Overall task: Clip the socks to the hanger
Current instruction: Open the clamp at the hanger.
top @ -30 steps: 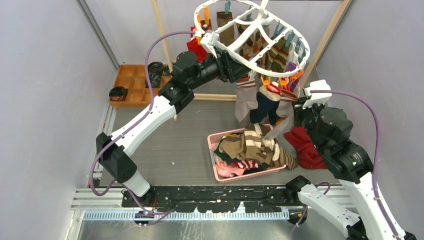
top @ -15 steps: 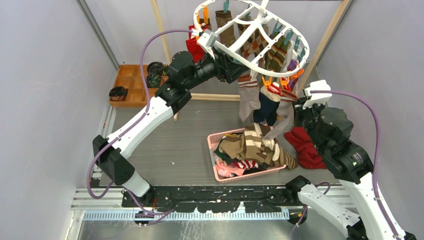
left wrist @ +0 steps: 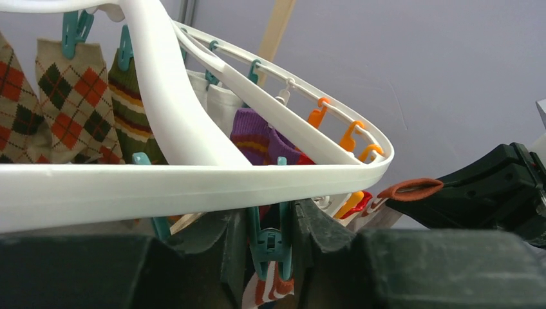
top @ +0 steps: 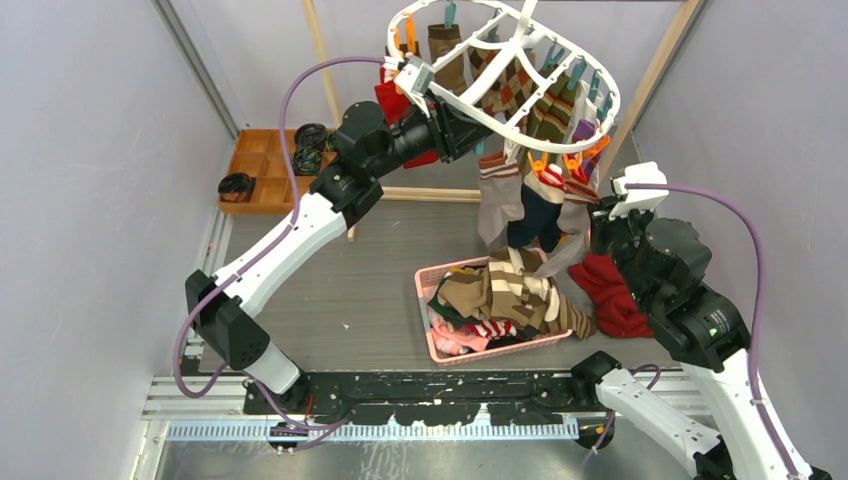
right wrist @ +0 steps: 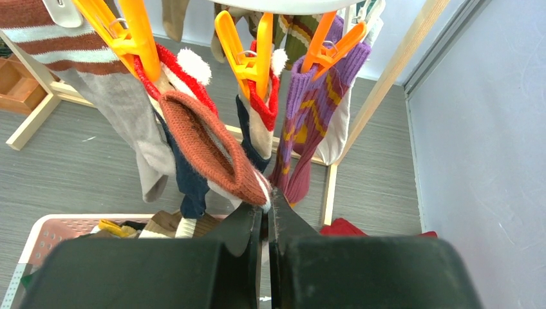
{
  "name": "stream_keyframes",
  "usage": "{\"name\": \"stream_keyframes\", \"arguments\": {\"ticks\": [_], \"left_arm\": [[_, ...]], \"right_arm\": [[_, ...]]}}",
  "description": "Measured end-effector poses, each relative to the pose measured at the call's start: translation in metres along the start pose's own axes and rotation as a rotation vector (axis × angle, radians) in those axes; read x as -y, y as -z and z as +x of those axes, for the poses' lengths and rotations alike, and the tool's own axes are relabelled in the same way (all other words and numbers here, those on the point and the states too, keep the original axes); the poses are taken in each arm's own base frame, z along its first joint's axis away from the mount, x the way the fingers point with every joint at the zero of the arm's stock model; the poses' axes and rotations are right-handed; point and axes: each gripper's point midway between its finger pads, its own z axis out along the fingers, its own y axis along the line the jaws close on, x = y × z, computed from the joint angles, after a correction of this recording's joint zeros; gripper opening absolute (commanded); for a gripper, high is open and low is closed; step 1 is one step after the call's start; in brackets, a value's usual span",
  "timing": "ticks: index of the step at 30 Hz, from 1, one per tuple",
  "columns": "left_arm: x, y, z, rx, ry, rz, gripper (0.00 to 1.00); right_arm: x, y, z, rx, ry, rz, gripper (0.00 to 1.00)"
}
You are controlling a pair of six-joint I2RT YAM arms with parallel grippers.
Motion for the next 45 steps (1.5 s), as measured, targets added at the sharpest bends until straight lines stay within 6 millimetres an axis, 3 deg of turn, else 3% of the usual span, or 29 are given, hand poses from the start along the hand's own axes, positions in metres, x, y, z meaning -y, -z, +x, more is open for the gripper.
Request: {"name": "stream_keyframes", "arguments": {"ticks": [2, 6, 13, 19, 24, 32, 45], "left_arm": [[0.0, 0.0, 0.0, 0.001, 0.003, 0.0, 0.09], [0.001, 0.0, -0.001, 0.001, -0.001, 0.001, 0.0], [0.005, -0.003, -0.002, -0.01, -0.013, -0.05, 0.0], [0.022, -0.007, -0.008, -0.007, -0.053, -0.117, 0.0], [0.015, -0.005, -0.004, -0.02, -0.076, -0.199, 0.0], [0.011, -0.004, -0.003, -0.019, -0.088, -0.257, 0.0], [0.01, -0.005, -0.004, -0.008, -0.069, -0.267, 0.0]], "right_arm": [[0.0, 0.0, 0.0, 0.0, 0.0, 0.002, 0.02], [0.0, 0.0, 0.0, 0.0, 0.0, 0.002, 0.02], [-0.014, 0.003, -0.005, 0.001, 0.001, -0.087, 0.02], [-0.045, 0.008, -0.016, -0.005, -0.002, -0.267, 0.02], [-0.07, 0.008, -0.02, -0.048, -0.021, -0.398, 0.02], [-0.096, -0.014, -0.02, -0.115, -0.122, -0.45, 0.02], [-0.111, -0.044, -0.022, -0.121, -0.21, -0.382, 0.02]]}}
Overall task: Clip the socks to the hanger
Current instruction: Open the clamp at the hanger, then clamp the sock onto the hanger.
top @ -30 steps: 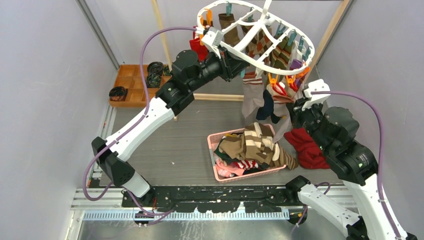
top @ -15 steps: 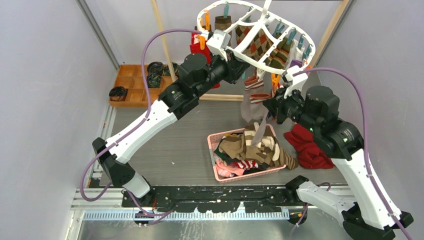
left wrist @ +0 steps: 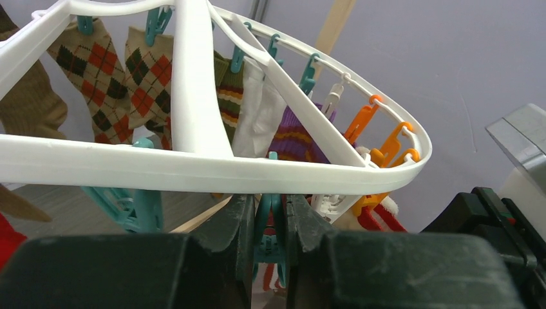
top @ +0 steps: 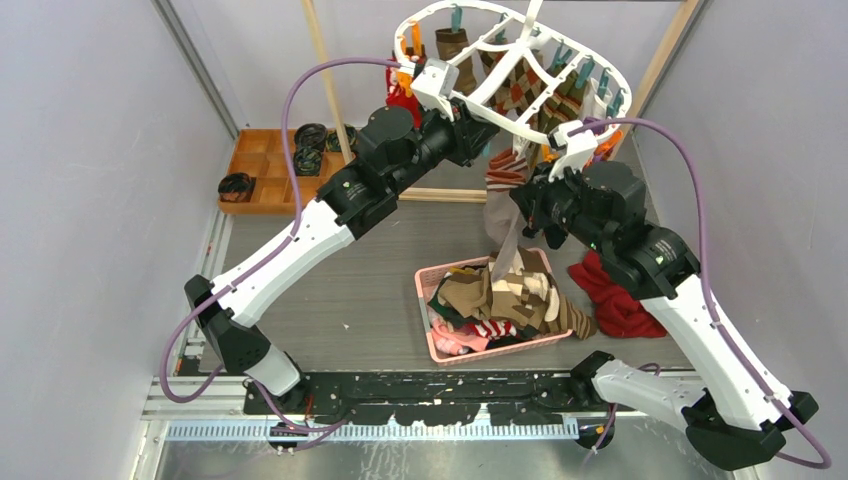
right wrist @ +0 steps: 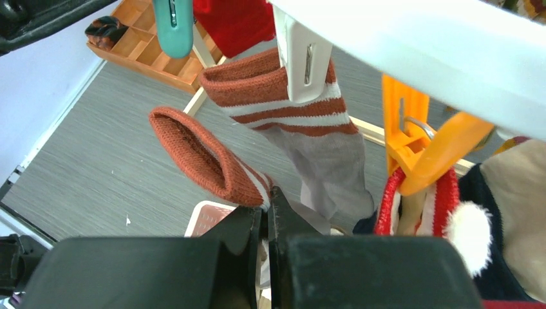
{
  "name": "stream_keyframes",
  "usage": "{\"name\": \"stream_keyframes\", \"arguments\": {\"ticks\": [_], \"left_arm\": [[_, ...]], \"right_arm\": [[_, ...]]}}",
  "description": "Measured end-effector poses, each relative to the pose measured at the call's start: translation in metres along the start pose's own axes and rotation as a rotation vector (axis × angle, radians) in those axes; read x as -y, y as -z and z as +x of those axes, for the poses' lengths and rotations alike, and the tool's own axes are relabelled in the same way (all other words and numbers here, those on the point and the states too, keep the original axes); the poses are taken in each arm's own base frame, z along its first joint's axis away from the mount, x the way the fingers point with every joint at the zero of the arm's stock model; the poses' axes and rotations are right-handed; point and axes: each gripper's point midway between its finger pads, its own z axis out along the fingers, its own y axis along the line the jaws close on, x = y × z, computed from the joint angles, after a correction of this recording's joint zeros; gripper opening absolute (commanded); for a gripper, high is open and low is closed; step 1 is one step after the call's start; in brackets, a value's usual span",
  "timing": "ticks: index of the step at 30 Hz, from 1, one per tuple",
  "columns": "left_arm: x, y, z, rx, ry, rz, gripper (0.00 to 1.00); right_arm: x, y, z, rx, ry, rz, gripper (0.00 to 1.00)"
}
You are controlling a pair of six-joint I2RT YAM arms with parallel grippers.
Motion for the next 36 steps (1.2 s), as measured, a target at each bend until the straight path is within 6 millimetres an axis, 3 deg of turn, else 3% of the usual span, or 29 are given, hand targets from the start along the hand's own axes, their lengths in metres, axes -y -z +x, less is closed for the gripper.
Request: {"name": "stream_keyframes", "arguments": {"ticks": [16, 36], "left_arm": [[0.001, -0.002, 0.003, 0.006, 0.043, 0.002, 0.0], [0.002, -0.004, 0.003, 0.022, 0.06, 0.009, 0.0]], "right_arm": [[0.0, -0.018, -0.006, 0.041, -0.097, 0.086, 0.02], [-0.004, -0.021, -0.01, 0.059, -0.131, 0.076, 0.01]]}}
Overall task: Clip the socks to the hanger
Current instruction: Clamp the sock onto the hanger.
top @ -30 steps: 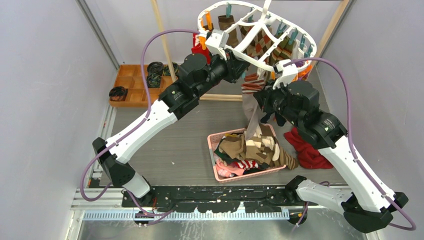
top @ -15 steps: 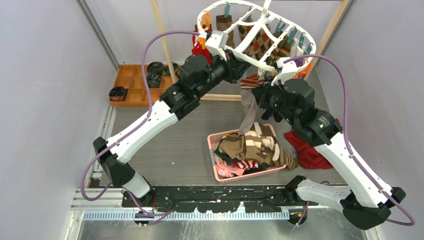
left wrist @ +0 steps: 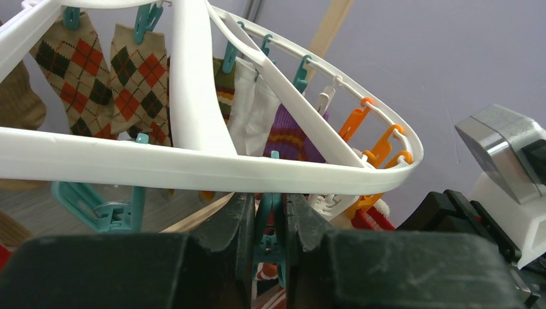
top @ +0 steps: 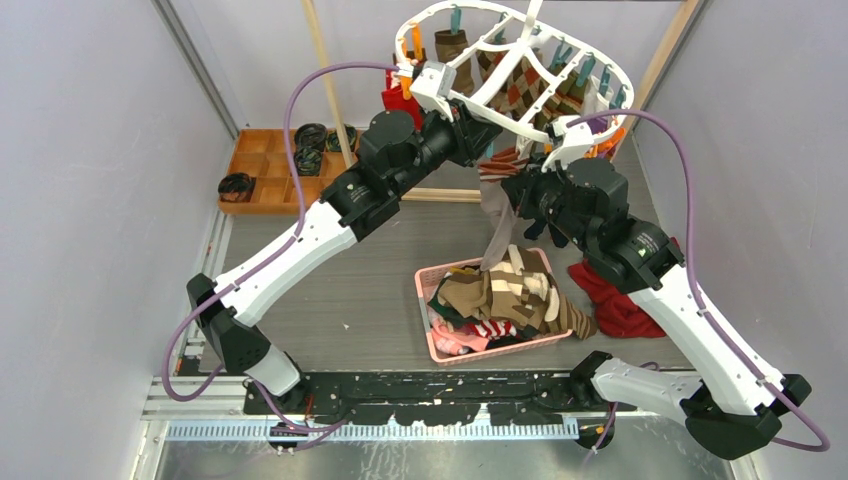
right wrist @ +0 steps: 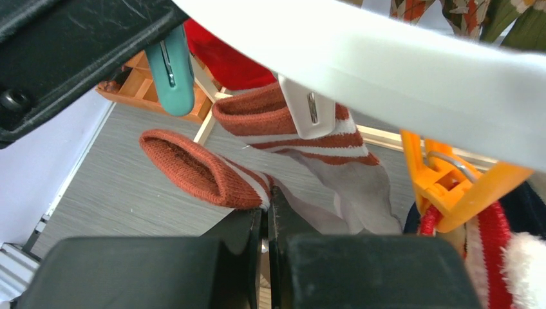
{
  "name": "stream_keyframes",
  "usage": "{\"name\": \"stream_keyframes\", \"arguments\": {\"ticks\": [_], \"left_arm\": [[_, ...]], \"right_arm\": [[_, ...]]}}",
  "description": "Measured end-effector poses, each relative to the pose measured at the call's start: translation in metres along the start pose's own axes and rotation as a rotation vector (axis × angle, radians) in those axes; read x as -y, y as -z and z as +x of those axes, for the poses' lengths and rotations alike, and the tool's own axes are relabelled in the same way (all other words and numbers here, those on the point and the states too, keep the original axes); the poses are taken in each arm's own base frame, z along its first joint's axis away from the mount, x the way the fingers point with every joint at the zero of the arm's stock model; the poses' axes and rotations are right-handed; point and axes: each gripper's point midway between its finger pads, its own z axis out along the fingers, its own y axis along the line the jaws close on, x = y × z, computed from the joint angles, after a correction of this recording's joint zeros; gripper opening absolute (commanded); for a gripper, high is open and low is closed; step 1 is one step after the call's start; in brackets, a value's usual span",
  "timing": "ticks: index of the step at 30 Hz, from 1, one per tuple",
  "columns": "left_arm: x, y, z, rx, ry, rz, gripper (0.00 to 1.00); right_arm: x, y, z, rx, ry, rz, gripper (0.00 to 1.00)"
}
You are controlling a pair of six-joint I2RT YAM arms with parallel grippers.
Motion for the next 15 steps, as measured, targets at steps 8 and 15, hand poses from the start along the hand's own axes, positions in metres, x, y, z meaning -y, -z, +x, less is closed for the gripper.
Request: {"name": "stream_keyframes", "arguments": {"ticks": [8, 15], "left_arm": [[0.002, 0.0, -0.001, 0.006, 0.016, 0.007, 0.0], [0.001, -0.001, 0.001, 0.006, 0.019, 0.007, 0.0]], "right_arm": [[0.003, -0.003, 0.017, -0.041, -0.024, 0.019, 0.01], [0.007, -0.004, 0.014, -0.025, -0.046, 0.046, 0.01]]}}
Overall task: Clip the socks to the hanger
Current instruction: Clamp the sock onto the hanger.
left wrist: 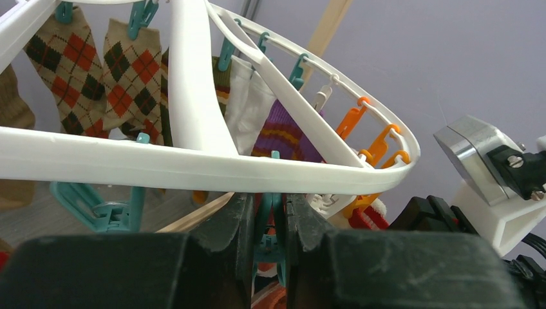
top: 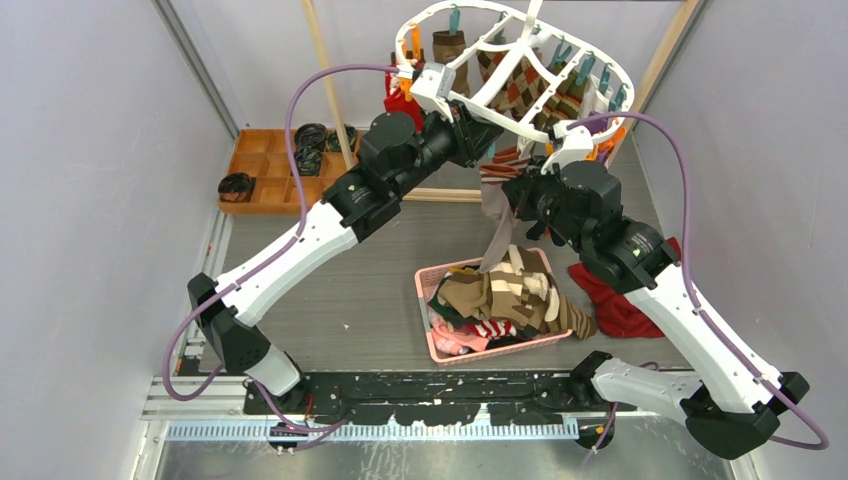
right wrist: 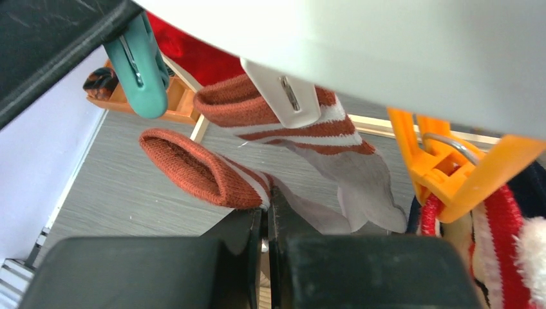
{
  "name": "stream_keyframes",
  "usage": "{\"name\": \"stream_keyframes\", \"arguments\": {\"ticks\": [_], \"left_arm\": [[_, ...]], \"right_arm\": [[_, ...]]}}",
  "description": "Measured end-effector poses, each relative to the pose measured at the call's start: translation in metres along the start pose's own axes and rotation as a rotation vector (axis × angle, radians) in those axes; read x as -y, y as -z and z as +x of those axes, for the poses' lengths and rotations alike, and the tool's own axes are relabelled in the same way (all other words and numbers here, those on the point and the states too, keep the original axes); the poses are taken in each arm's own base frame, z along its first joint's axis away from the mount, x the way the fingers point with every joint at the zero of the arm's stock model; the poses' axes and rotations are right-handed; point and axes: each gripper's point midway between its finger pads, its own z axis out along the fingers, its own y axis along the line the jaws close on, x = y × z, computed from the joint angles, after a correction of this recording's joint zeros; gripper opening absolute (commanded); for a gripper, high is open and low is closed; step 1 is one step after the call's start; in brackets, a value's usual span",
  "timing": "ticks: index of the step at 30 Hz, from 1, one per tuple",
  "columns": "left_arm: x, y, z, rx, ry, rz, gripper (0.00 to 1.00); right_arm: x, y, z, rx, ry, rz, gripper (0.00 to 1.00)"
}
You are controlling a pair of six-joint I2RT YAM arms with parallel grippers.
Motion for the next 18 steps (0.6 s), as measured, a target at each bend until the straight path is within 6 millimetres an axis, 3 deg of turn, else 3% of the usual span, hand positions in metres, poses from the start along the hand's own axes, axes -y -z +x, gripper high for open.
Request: {"name": "stream_keyframes", "arguments": {"ticks": [18], "left_arm": [[-0.001, 0.0, 0.003, -0.002, 0.0, 0.003, 0.0]], "right_arm": [[-0.001, 0.005, -0.013, 0.053, -0.055, 0.006, 0.01]]}}
